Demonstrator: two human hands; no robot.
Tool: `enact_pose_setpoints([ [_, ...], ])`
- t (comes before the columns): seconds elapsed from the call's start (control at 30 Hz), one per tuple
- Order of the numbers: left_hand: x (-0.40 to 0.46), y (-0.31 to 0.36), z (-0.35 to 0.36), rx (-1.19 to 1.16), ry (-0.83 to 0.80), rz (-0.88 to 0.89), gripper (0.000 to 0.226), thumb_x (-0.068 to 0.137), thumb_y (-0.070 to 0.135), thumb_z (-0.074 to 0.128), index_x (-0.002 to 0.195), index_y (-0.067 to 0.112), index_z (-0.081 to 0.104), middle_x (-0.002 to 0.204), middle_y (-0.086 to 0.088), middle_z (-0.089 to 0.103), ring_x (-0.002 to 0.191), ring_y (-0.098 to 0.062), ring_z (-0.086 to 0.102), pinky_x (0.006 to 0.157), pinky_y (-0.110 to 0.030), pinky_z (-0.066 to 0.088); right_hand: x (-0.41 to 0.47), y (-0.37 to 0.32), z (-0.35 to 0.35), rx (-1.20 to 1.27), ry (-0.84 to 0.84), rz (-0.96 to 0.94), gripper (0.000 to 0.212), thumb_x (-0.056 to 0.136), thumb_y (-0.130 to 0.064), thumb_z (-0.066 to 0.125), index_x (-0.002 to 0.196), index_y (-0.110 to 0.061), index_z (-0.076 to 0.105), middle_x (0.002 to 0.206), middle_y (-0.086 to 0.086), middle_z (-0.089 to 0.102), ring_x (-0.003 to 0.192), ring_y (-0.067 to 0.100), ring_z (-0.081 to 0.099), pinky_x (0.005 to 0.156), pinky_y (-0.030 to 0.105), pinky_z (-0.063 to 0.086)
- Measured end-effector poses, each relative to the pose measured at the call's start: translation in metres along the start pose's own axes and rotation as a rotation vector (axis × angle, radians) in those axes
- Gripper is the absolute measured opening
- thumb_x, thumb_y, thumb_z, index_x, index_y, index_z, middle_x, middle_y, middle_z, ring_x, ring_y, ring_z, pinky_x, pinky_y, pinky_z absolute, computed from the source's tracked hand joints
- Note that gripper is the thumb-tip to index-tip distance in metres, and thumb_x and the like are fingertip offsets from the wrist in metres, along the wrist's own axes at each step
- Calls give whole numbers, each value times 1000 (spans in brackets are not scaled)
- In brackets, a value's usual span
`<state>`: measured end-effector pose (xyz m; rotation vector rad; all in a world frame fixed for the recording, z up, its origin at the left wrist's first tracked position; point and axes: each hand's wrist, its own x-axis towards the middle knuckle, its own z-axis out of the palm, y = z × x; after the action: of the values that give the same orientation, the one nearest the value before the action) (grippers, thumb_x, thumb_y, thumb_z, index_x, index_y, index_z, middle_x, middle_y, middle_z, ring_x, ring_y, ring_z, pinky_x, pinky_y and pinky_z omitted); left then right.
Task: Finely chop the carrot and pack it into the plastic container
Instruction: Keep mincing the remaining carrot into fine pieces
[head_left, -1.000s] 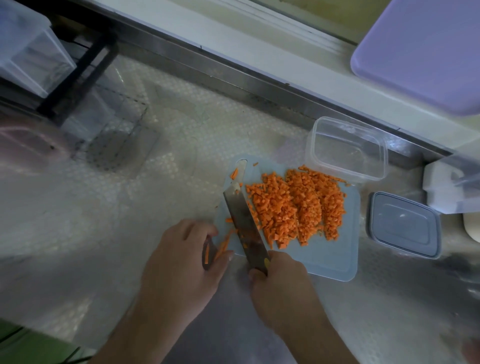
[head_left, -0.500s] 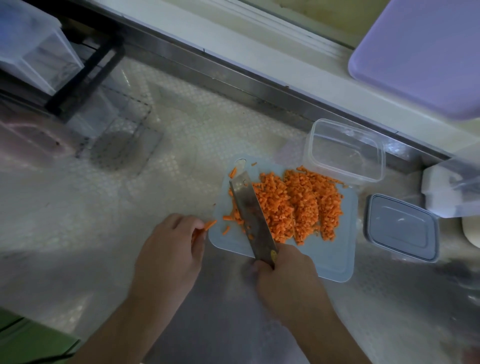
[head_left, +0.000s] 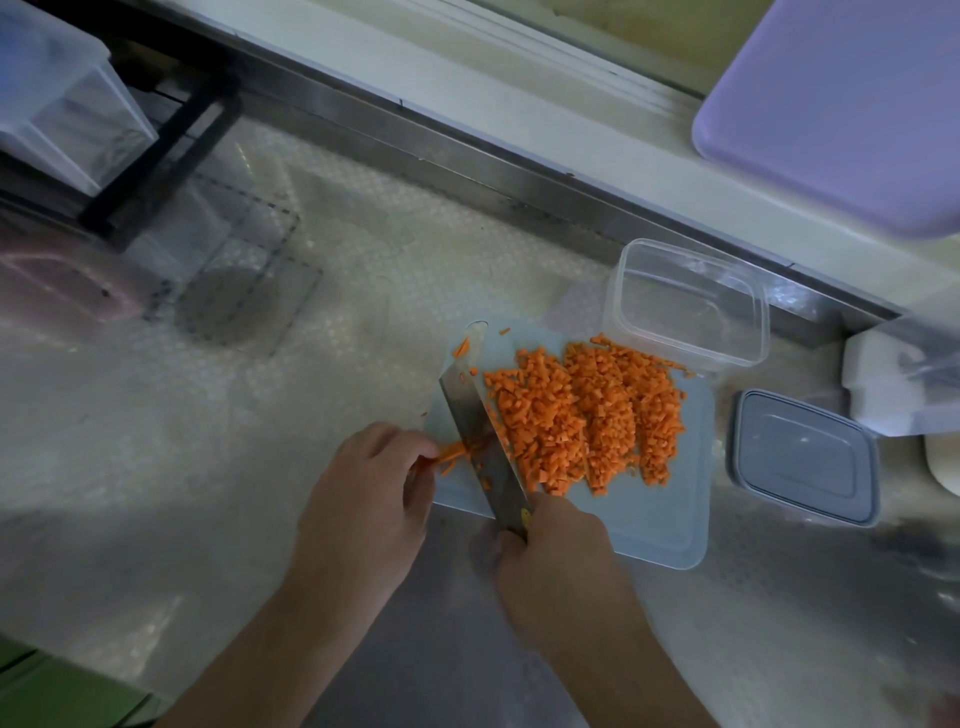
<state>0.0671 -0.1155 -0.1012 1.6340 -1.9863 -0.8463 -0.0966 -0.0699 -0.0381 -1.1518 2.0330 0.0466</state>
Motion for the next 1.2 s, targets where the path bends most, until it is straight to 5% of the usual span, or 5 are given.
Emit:
enact_pose_setpoints([
  [0.17, -1, -4, 2, -17, 1, 19, 14, 91, 13, 75, 99, 24, 75, 96, 12, 62, 87, -15, 64, 71, -41, 59, 2, -8, 3, -61, -52, 29, 13, 93, -25, 52, 104, -25, 59, 90, -2, 60, 84, 21, 64, 65, 32, 52],
  [0.4, 1, -1, 2, -35, 0, 17, 12, 91, 14, 74, 98, 24, 74, 94, 12, 61, 86, -15, 63, 71, -41, 59, -2, -8, -7, 0, 12, 29, 27, 94, -20, 53, 76, -28, 35, 80, -10, 45, 71, 14, 48, 63, 32, 44],
  [0.7, 2, -3, 3, -22, -7, 32, 13, 89, 12, 76, 97, 23, 76, 95, 10, 62, 84, -15, 63, 68, -40, 58, 2, -14, 5, -95, -40, 31, 13, 91, -22, 52, 102, -27, 57, 84, -6, 52, 81, 19, 60, 65, 31, 49],
  [0.9, 5, -1, 6, -23, 10, 39, 12, 91, 13, 76, 98, 23, 77, 94, 10, 64, 85, -16, 63, 71, -40, 58, -2, -15, -4, -44, 36, 14, 18, 93, -19, 52, 84, -28, 40, 82, -6, 45, 76, 20, 48, 65, 30, 42],
  [1.2, 10, 3, 9, -11, 16, 40, 12, 89, 13, 78, 96, 22, 77, 95, 10, 68, 88, -15, 63, 74, -32, 54, 1, -17, 1, -57, -23, 51, 5, 93, -21, 53, 96, -25, 52, 85, -3, 53, 78, 20, 59, 64, 31, 50],
])
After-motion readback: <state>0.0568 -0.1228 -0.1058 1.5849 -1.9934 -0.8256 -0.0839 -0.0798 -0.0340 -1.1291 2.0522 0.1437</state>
